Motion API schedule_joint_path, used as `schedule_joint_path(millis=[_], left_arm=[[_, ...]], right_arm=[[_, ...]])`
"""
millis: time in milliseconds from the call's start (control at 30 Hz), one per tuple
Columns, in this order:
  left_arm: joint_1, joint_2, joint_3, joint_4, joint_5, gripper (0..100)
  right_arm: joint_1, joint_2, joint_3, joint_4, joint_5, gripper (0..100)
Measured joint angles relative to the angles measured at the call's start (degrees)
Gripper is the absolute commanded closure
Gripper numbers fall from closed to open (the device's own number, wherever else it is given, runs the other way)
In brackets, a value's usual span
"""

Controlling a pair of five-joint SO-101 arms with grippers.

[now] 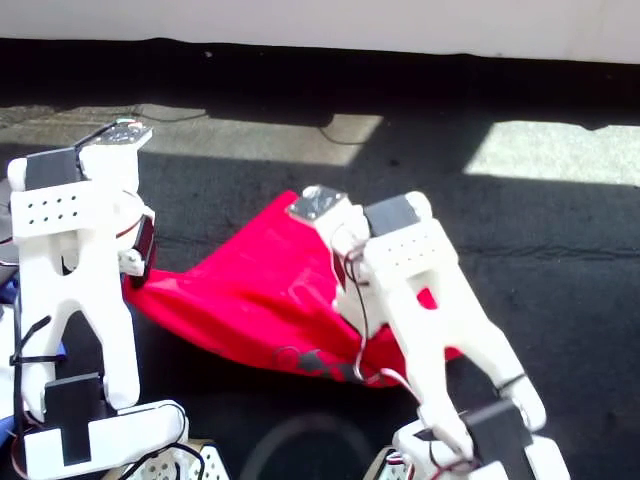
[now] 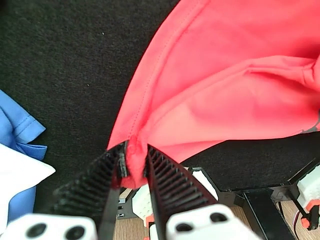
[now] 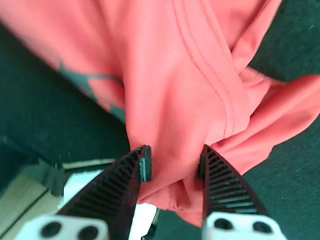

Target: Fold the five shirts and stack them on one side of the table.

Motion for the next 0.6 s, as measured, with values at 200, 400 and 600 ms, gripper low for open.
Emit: schedule_joint_path(millis=[200, 400, 600], left_arm=[[-0.6, 0.0, 0.0, 0.0, -3.6, 99], [-3.1, 0.0, 0.0, 0.0, -5.5, 99], [-3.7, 0.0, 0.0, 0.2, -5.5, 99]], right_arm=[[-0.2, -7.6, 4.7, 1.6, 6.6, 83.6], [0.5, -13.5, -1.1, -3.1, 2.6, 83.6], [0.7, -4.9, -3.3, -11.0, -5.6, 83.6]])
